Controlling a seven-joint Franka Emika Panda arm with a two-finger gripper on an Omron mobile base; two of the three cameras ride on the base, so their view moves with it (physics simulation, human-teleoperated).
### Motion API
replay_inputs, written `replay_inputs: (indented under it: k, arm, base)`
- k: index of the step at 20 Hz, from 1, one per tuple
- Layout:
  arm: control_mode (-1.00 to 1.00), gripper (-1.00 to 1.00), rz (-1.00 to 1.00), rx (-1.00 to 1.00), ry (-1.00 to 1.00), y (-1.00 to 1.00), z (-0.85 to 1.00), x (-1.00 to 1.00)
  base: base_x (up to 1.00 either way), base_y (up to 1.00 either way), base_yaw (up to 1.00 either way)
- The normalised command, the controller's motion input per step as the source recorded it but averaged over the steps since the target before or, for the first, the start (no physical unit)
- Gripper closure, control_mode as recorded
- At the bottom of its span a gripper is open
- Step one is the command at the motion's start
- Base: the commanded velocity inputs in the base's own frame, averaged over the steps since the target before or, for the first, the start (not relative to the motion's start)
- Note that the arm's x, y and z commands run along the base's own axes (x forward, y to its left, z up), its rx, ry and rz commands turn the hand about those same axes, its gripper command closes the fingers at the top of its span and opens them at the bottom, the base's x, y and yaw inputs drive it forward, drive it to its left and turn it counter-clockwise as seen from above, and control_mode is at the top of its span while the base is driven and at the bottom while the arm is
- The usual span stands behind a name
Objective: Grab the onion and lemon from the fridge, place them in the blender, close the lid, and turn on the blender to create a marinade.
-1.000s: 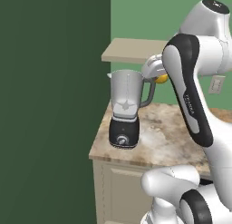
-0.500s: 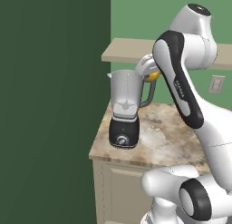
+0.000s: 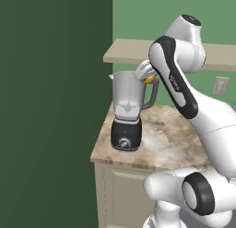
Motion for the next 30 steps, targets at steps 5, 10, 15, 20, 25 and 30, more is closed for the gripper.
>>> replay_inputs:
  k: [5, 10, 15, 20, 25, 30]
  arm:
    - [-1.00, 1.00, 0.09, 0.00, 0.00, 0.04, -0.08, 0.50]
    - [-1.00, 1.00, 0.08, 0.00, 0.00, 0.07, -0.13, 0.49]
    - [-1.00, 1.00, 0.07, 0.00, 0.00, 0.04, -0.17, 0.49]
    - [-1.00, 1.00, 0.06, 0.00, 0.00, 0.04, -0.20, 0.44]
    - [-1.00, 1.00, 0.03, 0.00, 0.00, 0.16, -0.20, 0.37]
    - [-1.00, 1.00, 0.02, 0.00, 0.00, 0.16, -0.19, 0.37]
  base:
    - [0.00, 0.00, 0.00]
    - [0.00, 0.00, 0.00]
    - [0.00, 0.00, 0.00]
    - [0.00, 0.00, 0.00]
    - [0.00, 0.00, 0.00]
    - [0.00, 0.00, 0.00]
